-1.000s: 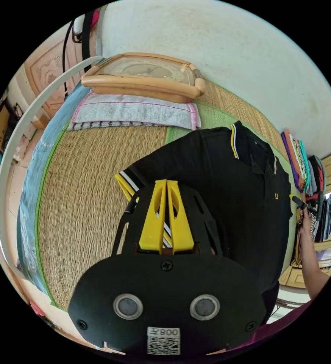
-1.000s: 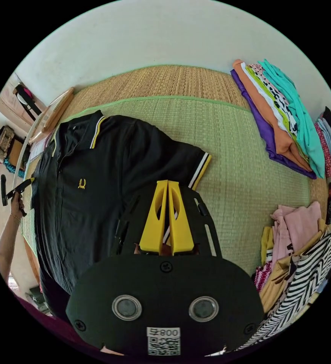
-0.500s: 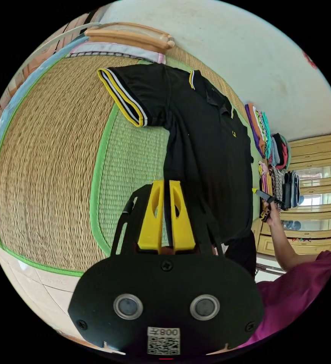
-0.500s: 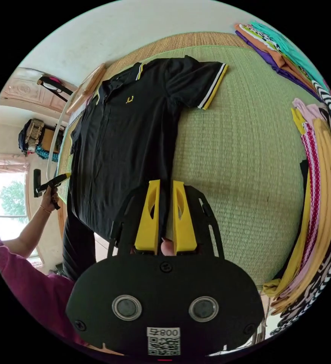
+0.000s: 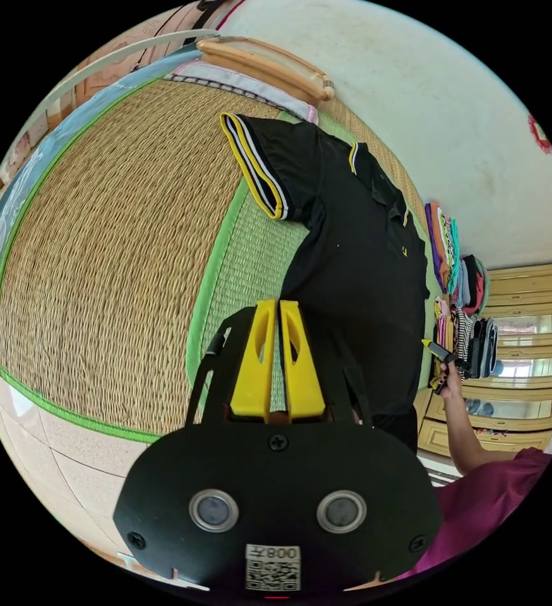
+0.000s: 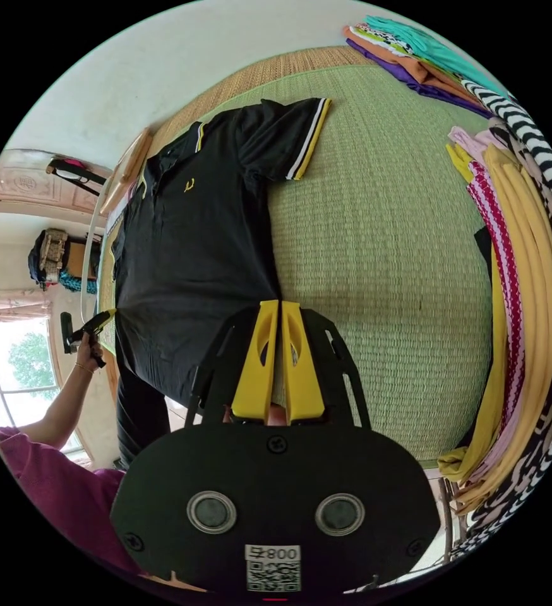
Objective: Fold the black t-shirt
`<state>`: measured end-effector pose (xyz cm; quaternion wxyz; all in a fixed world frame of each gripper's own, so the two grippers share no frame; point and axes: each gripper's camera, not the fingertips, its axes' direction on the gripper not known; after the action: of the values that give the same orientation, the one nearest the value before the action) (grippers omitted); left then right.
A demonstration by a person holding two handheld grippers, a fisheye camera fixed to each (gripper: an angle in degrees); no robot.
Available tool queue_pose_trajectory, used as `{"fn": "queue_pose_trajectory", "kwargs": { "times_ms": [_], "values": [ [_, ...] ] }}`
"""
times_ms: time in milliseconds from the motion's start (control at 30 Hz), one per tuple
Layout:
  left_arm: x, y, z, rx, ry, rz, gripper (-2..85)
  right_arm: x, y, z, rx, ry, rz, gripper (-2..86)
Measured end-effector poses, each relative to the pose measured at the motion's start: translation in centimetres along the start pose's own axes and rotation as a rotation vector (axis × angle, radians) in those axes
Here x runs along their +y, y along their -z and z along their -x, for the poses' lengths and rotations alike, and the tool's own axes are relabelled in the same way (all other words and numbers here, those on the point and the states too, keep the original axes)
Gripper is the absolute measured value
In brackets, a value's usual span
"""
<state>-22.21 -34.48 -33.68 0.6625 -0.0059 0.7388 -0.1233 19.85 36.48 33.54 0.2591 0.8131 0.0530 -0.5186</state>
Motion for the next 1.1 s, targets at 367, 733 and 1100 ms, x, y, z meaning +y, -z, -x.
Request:
{"fn": "queue_pose_trajectory", "kwargs": {
  "times_ms": [367, 733, 1100],
  "values": [
    [-5.4, 1.4, -2.8, -0.012, -0.089, -0.044, 4.7, -5.3, 1.1, 4.0, 0.078, 0.090, -0.074, 4.4],
    [-5.0, 5.0, 0.4, -0.090, -0.016, -0.106, 1.7, -8.9, -0.6, 2.9, 0.072, 0.069, -0.043, 1.9],
    [1.4, 5.3, 0.7, -0.050, -0.045, -0.070, 2.5, -1.9, 1.2, 2.0, 0.057, 0.033, -0.021, 6.0]
  ]
}}
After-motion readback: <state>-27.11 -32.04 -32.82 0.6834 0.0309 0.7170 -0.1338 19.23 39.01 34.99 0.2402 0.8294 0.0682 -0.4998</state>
